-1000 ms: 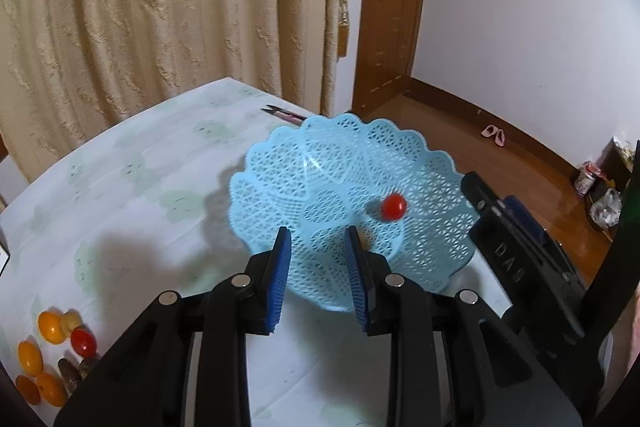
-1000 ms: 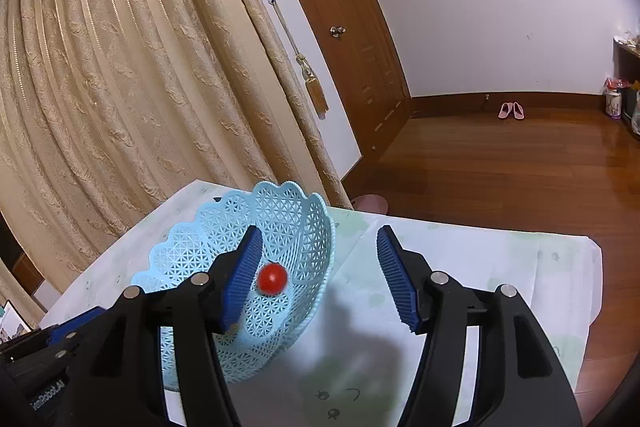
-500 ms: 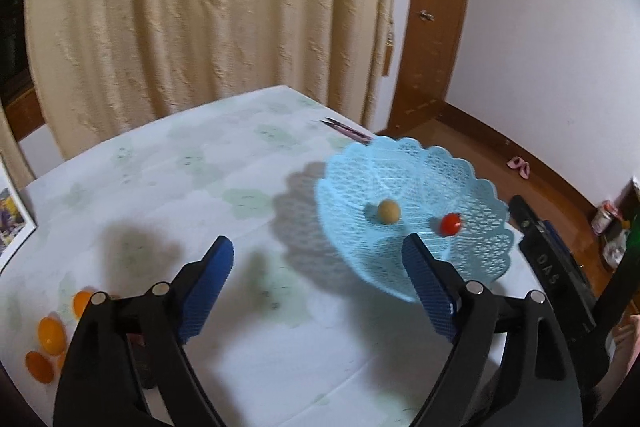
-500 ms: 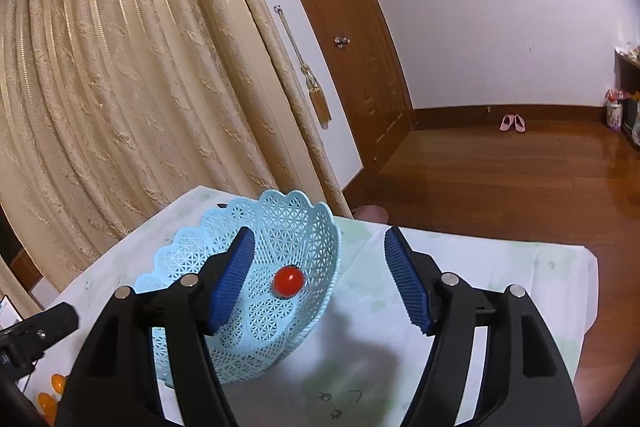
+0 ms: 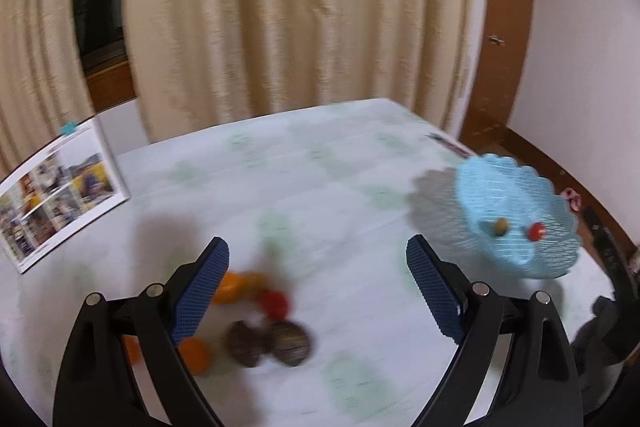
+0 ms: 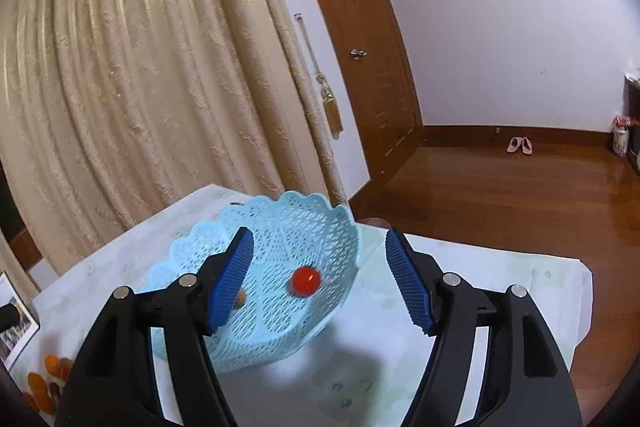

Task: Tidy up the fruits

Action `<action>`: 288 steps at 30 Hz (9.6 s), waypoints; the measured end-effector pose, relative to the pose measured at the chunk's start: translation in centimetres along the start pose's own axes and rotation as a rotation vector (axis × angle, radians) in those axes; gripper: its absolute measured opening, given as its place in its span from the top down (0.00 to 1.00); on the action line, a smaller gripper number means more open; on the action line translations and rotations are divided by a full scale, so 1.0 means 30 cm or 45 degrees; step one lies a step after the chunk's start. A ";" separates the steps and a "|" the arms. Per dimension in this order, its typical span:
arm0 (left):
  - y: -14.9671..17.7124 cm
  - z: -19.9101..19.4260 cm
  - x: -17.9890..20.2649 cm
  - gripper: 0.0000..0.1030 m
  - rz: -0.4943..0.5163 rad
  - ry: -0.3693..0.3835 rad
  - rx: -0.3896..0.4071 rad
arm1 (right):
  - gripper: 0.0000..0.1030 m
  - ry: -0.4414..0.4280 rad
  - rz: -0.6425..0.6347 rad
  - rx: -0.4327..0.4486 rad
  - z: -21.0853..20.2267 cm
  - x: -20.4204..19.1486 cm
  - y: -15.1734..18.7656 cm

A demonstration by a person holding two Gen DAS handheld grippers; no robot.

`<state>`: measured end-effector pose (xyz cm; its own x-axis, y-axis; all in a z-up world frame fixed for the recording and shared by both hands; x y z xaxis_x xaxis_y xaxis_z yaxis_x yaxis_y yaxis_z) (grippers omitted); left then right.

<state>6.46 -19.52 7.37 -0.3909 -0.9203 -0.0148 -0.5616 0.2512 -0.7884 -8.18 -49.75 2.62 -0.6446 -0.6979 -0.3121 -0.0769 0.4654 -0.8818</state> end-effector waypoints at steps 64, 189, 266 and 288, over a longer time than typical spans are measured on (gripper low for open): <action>0.133 0.055 -0.443 0.64 -0.178 -0.041 -0.181 | 0.59 -0.761 -0.821 -0.825 -0.113 -0.948 0.634; 0.380 -0.318 -0.307 0.21 0.103 -0.032 -0.309 | 0.26 0.049 0.095 -0.103 -0.004 0.100 -0.002; 0.597 -0.539 -0.410 0.63 -0.012 0.207 -0.149 | 0.60 -0.800 -0.664 -0.768 -0.166 -0.976 0.561; 0.321 -0.346 -0.009 0.63 0.222 0.356 -0.139 | 0.60 -0.374 -0.274 -0.448 0.027 -0.310 0.077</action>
<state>-6.43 -13.74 6.17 -0.6641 -0.7467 0.0376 -0.5375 0.4419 -0.7182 -1.76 -42.62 3.19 -0.3487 -0.8984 -0.2671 -0.4690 0.4140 -0.7802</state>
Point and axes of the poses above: each gripper's, at about its wrist camera, not at the fingertips, and z roughly the way its jaws point, x to its right, y to its underside, the point moved 6 cm from there along z, roughly the way its jaws point, and after that the axes turned 1 degree about -y, right-handed, at the moved point
